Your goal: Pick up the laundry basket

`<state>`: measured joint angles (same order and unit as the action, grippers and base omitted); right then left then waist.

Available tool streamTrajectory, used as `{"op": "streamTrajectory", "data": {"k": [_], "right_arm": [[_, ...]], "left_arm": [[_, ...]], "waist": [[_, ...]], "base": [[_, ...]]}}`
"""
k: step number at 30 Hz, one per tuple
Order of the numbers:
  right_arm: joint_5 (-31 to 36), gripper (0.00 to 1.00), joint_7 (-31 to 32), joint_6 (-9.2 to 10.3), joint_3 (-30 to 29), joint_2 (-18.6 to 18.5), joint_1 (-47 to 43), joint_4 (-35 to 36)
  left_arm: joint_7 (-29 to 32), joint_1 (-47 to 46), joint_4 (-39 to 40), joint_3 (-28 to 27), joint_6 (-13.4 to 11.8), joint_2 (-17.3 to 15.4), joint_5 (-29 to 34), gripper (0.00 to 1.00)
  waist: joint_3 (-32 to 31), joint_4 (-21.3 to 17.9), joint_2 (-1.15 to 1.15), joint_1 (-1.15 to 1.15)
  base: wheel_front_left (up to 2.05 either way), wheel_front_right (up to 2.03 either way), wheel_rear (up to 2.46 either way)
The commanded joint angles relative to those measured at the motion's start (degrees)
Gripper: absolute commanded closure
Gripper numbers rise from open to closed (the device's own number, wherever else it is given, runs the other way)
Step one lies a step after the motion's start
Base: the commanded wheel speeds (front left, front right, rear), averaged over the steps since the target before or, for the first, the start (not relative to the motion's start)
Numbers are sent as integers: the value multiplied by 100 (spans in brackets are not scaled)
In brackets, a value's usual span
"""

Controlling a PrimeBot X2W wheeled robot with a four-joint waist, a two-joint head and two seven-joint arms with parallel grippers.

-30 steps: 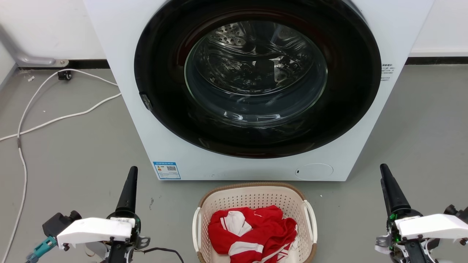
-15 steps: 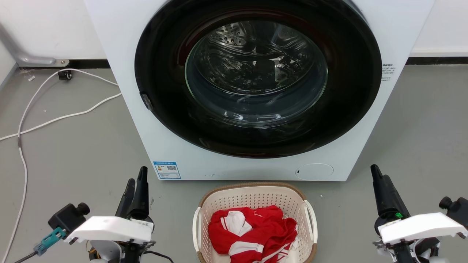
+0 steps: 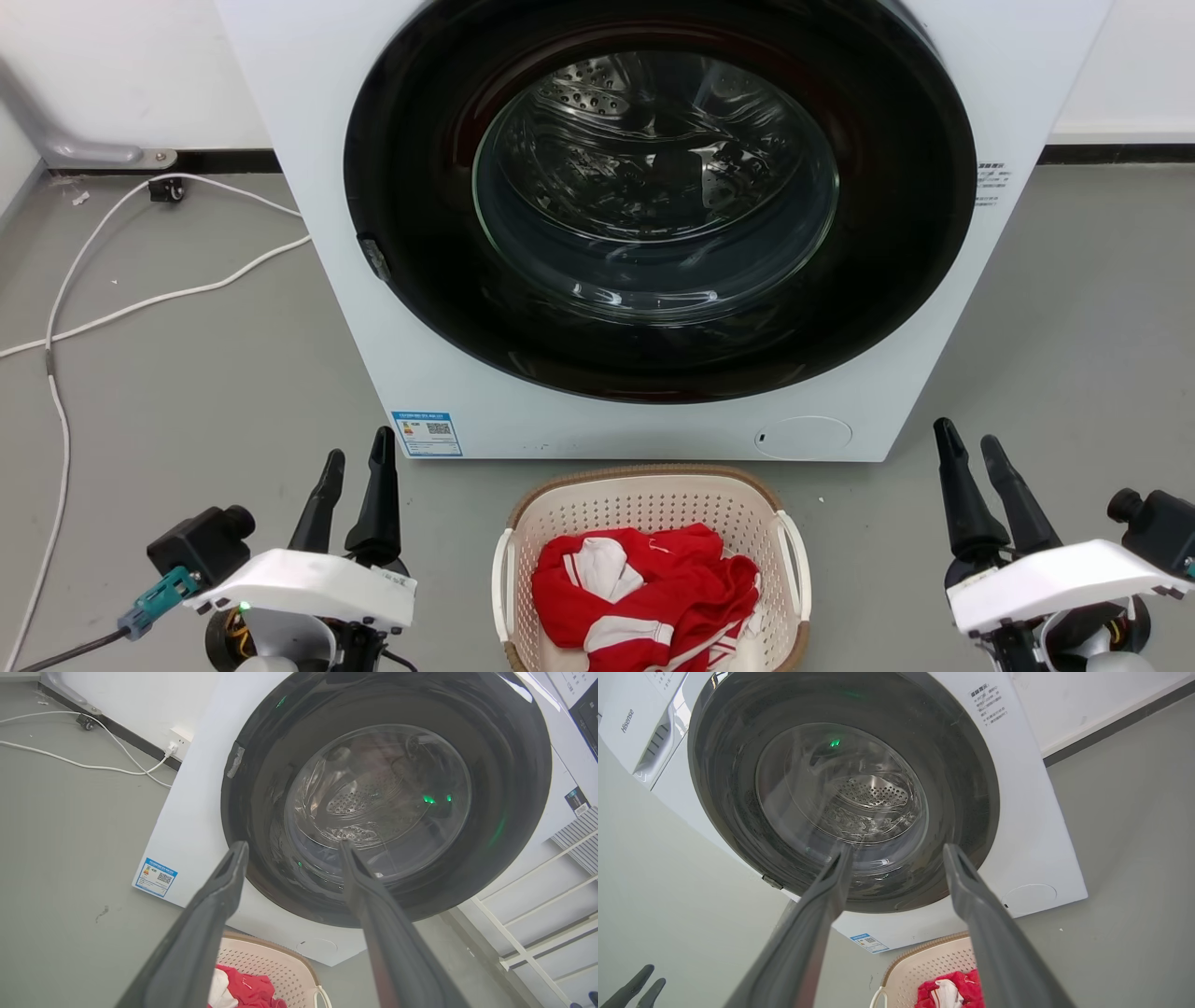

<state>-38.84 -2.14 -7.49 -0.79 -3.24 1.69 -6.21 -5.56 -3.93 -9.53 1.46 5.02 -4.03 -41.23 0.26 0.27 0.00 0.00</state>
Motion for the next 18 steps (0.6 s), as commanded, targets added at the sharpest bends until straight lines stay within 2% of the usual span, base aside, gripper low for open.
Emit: {"op": "streamTrajectory", "data": {"k": [1, 18], "right_arm": [[237, 0, -42, 0, 11, 8, -12, 115], [1469, 0, -14, 0, -50, 19, -153, 386]], "left_arm": [[-63, -76, 83, 32, -18, -63, 221, 0], [-334, -100, 89, 244, -121, -159, 1340, 0]], "waist": [[0, 0, 0, 0], [13, 0, 0, 0]], "base": [[0, 0, 0], [0, 0, 0]]}}
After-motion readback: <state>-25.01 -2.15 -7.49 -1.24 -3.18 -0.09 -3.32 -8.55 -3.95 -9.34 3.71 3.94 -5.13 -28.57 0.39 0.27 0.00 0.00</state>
